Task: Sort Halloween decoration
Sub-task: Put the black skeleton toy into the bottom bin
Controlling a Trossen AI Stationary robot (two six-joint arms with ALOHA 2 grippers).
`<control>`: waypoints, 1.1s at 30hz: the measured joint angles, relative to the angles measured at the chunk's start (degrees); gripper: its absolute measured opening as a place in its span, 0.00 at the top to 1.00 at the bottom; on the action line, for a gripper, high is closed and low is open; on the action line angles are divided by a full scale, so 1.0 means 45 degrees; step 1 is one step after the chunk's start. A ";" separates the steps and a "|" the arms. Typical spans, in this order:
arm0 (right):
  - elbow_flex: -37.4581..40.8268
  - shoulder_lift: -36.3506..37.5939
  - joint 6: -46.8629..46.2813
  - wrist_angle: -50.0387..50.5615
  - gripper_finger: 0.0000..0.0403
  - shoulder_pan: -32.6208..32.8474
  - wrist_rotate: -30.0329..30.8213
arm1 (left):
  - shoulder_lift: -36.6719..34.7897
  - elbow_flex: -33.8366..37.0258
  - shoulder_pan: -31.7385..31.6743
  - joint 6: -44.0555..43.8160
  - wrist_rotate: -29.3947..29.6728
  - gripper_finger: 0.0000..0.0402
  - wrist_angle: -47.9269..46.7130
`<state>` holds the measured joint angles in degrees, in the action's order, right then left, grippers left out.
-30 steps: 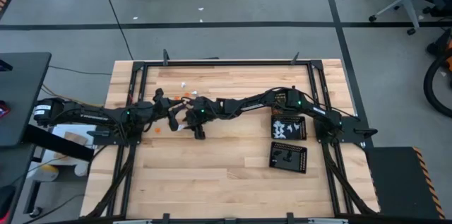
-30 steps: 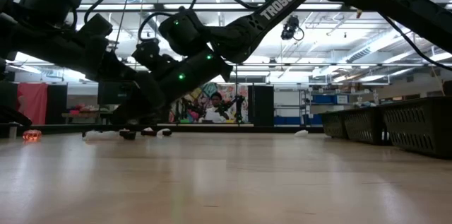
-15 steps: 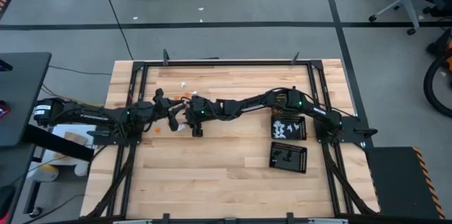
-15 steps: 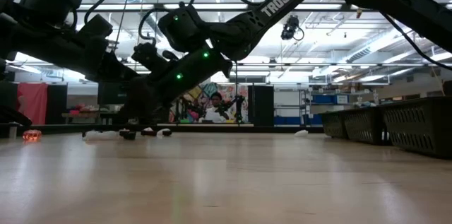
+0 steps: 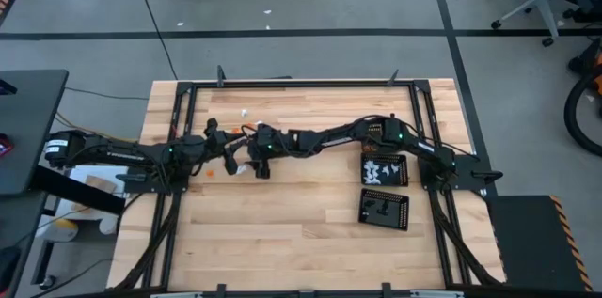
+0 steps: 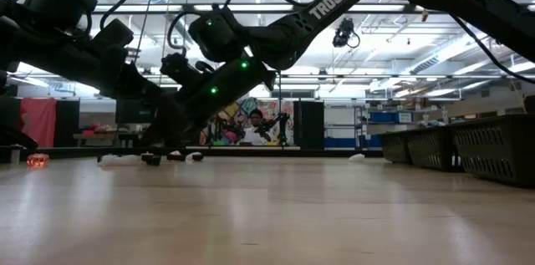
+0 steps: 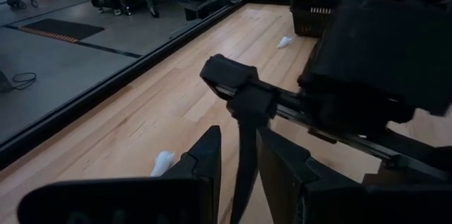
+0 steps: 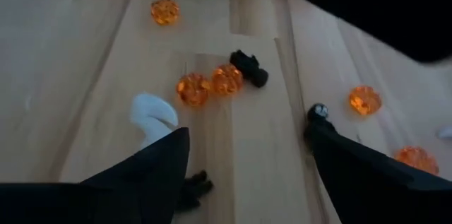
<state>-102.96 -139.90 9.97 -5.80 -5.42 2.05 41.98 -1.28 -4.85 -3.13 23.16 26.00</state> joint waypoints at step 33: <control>0.2948 -0.0029 0.1813 -0.3746 0.68 0.0181 -0.4246 | 0.0001 0.0000 -0.0022 -0.0036 0.0010 0.81 0.0073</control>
<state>-89.69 -140.03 18.12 -22.66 -4.60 -17.05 41.98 -1.28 -4.95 -3.29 23.20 26.33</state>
